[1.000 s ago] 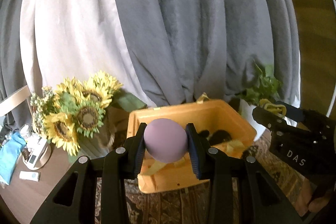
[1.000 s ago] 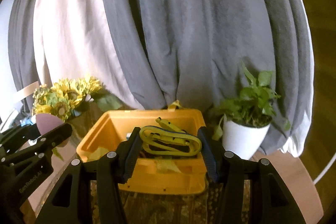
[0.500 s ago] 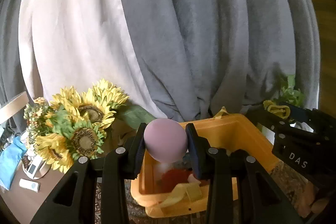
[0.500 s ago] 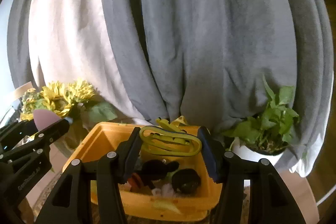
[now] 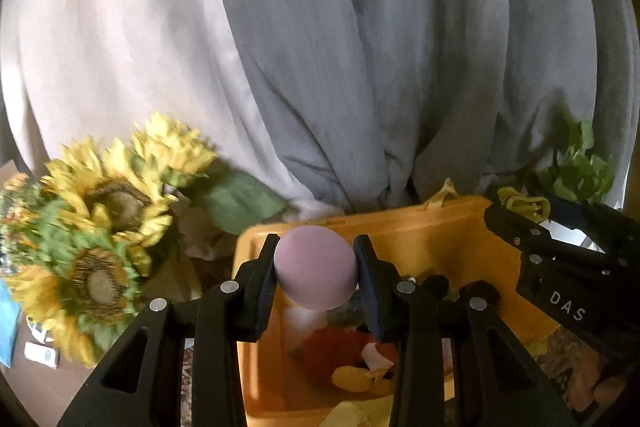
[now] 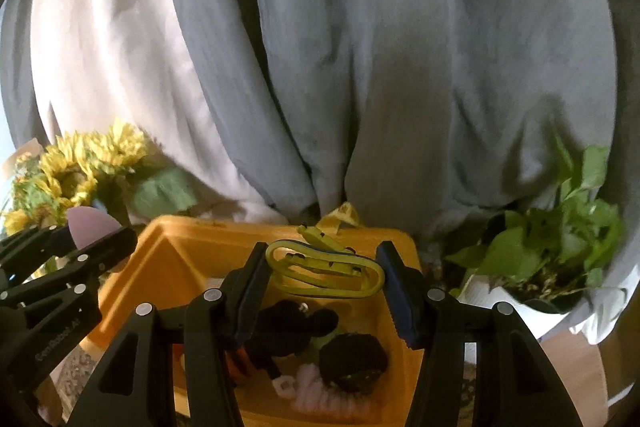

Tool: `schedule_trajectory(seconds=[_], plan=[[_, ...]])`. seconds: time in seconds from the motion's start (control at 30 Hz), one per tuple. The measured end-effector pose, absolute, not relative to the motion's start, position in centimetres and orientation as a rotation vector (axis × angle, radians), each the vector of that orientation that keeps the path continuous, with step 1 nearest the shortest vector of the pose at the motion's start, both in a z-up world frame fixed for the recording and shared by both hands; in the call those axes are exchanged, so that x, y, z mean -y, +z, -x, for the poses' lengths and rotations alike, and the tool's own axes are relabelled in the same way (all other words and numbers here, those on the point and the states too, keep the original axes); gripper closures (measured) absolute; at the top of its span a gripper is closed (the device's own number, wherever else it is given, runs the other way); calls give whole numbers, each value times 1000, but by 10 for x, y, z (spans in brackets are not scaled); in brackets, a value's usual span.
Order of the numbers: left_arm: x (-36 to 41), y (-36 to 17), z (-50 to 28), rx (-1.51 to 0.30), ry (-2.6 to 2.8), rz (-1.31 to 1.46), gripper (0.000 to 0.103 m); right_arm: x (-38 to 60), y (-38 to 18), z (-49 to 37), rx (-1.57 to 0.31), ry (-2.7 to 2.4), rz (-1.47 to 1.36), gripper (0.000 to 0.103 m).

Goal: Organize soft objects

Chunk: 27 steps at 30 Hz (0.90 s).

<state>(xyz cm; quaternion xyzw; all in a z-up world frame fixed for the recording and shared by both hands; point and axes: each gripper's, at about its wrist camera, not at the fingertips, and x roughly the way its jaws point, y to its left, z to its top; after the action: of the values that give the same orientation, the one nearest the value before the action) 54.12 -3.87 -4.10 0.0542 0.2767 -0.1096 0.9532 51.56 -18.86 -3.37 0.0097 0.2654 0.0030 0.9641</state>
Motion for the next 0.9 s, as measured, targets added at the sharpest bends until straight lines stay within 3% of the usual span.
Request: schedule_trajectory(seconds=[0.53,0.73,0.9], plan=[[52,-91,-585,-811,-280,-150,65,195,-87,-565,-789,29,-33,48],[51,-93,-585,-820,-282,-146,52,193,-96,-573,-856,43,-35,45],[50,-87,-579,-795,-269,-146,52,193,-94,-572,-861,40,-39,44]])
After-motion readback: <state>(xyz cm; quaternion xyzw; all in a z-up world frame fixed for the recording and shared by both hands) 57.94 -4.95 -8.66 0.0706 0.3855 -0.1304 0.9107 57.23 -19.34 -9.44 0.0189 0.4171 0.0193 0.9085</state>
